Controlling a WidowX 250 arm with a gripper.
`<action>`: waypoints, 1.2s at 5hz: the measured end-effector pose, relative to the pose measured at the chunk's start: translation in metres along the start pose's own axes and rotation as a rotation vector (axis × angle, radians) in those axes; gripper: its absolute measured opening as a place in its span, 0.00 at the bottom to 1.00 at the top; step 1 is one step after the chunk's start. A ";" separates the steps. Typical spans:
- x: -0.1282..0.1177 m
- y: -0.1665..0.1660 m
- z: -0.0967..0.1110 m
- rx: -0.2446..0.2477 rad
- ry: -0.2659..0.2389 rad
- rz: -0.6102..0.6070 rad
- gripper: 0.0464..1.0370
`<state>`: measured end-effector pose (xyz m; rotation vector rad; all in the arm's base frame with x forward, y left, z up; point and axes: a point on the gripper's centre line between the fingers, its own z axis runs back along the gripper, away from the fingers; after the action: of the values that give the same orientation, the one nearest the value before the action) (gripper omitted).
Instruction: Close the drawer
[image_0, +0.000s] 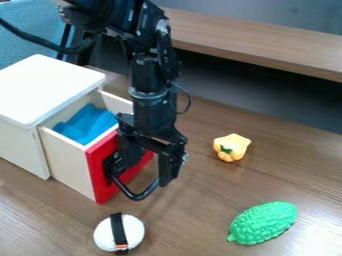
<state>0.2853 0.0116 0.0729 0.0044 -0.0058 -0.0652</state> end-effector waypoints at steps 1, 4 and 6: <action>0.001 0.007 -0.002 0.028 -0.013 0.009 0.96; -0.005 0.034 -0.001 0.078 0.003 0.051 0.96; -0.014 0.065 -0.001 0.106 0.018 0.112 0.96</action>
<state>0.2751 0.0774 0.0723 0.1109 0.0082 0.0477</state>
